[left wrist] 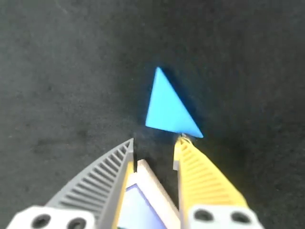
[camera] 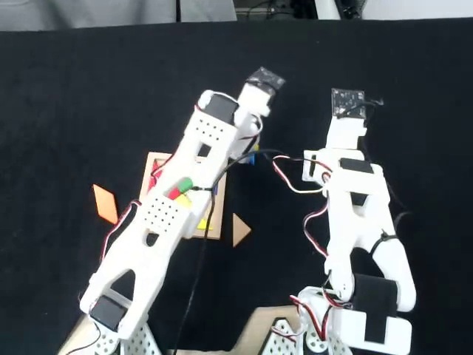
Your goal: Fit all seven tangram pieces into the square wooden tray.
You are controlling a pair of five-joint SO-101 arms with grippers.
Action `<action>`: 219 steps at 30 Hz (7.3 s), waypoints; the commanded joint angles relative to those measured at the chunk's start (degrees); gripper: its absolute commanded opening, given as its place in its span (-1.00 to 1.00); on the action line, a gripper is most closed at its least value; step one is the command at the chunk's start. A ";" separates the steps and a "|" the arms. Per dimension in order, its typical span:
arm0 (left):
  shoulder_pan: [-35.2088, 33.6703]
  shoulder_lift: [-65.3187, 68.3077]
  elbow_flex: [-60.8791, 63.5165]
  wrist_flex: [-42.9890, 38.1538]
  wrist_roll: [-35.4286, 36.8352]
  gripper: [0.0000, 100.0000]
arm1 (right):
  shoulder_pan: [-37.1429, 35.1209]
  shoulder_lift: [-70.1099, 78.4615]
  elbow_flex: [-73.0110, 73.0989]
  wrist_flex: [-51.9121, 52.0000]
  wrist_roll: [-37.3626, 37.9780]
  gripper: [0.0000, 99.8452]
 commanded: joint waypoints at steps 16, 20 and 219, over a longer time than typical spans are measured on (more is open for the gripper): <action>-20.09 -62.15 40.40 0.70 2.46 -0.70 | -5.01 -0.13 -7.96 10.55 5.10 -0.98; -27.38 -77.98 56.66 0.53 1.23 -0.70 | -12.84 0.40 -12.62 18.11 5.19 -0.98; -70.64 -138.37 173.76 -46.68 -7.56 -0.70 | -46.24 53.93 -77.58 27.43 45.63 -0.78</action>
